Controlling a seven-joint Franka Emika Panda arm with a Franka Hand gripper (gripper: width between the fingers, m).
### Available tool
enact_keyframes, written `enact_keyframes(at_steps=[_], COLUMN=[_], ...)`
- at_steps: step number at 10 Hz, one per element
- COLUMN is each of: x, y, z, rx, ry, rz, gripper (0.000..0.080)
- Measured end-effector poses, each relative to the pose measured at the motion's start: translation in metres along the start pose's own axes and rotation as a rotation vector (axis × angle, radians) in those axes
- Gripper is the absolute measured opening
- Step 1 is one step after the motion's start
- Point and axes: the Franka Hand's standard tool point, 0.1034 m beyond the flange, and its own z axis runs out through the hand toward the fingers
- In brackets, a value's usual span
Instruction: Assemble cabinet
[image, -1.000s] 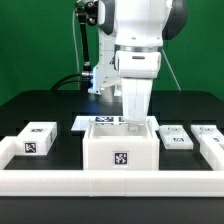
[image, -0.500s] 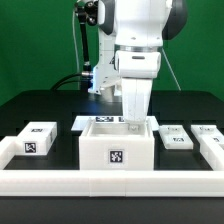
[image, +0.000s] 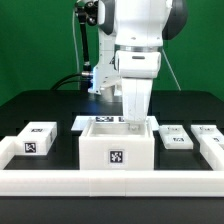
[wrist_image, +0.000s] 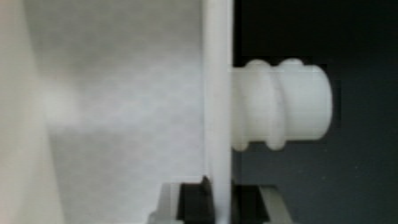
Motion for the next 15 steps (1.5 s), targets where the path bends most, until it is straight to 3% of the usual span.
enact_keyframes(at_steps=[4,7,11,15], x=[0.016,0.04,0.078,0.088], y=[0.028,0.044,0.044,0.044], z=[-0.009,-0.008,-0.004,-0.002], rx=[-0.034,-0.029,-0.007,-0.007], ry=[0.009,0.022,0.036,0.048], rz=[-0.032,-0.036,-0.049,-0.064], gripper=[0.0028,0.0028,0.0028,0.0028])
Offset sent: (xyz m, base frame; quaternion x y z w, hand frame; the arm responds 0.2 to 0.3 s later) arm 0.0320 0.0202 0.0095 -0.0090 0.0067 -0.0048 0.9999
